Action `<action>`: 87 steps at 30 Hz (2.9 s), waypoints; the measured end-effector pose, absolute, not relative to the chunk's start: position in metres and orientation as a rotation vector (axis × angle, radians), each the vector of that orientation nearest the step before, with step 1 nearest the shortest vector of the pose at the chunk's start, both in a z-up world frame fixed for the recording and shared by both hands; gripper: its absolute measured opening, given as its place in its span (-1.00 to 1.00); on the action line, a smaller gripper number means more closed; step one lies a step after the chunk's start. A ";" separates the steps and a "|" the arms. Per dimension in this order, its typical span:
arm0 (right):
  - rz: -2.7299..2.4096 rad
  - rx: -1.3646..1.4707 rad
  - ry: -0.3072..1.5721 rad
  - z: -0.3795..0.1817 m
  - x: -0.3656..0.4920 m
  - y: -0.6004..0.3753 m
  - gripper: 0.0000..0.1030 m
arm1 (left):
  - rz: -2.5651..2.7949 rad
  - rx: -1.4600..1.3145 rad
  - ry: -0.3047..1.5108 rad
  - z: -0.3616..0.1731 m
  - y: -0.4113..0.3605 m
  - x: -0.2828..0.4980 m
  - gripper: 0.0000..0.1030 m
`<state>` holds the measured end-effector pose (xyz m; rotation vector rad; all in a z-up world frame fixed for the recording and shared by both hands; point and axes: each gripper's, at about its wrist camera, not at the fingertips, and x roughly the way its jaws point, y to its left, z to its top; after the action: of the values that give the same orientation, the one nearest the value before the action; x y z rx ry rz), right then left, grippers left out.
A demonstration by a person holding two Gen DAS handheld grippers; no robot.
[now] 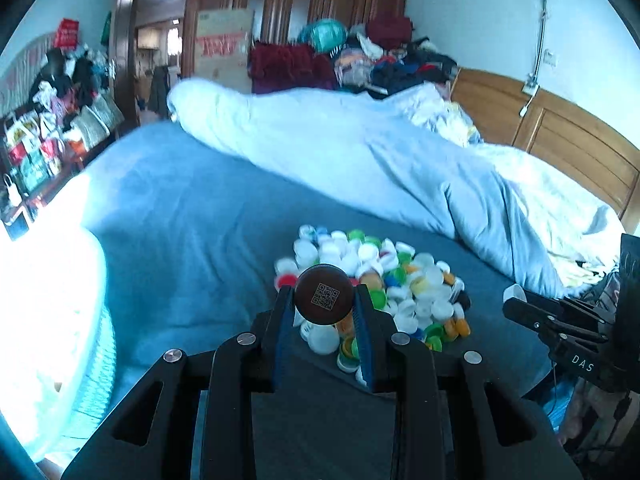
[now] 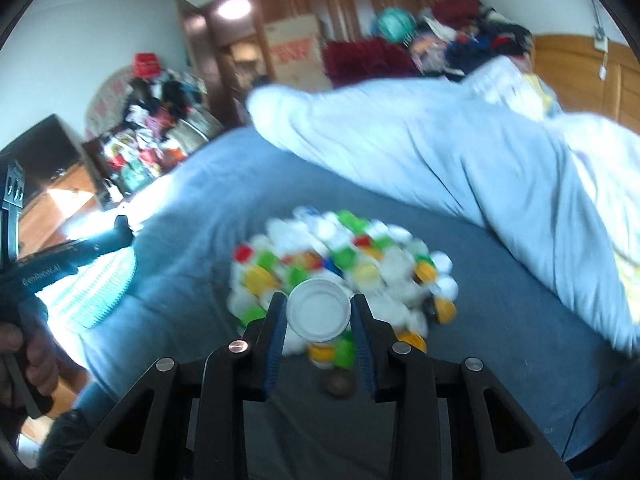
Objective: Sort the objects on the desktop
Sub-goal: 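Lift both caps from the heap and carry them over the basket, then open both tools over the basket to drop the caps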
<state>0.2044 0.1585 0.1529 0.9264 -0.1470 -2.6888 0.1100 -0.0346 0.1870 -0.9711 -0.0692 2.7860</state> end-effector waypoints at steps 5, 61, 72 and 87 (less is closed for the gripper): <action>-2.661 0.853 -0.116 0.179 0.208 0.132 -0.32 | 2.838 -0.917 -0.078 0.212 -0.051 0.124 -0.52; -2.089 0.841 0.195 0.229 0.145 -0.243 -0.31 | 3.169 -1.375 -0.418 0.164 -0.326 0.132 -0.52; -2.053 0.926 0.182 0.201 0.136 -0.260 -0.31 | 3.131 -1.451 -0.437 0.147 -0.335 0.130 -0.52; -2.082 0.910 0.148 0.202 0.133 -0.252 0.25 | 3.162 -1.493 -0.467 0.145 -0.345 0.134 -0.46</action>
<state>0.1329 -0.2518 0.2017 0.9100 0.1478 -2.0822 0.1343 -0.3448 0.1446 -1.4930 -0.4665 3.1620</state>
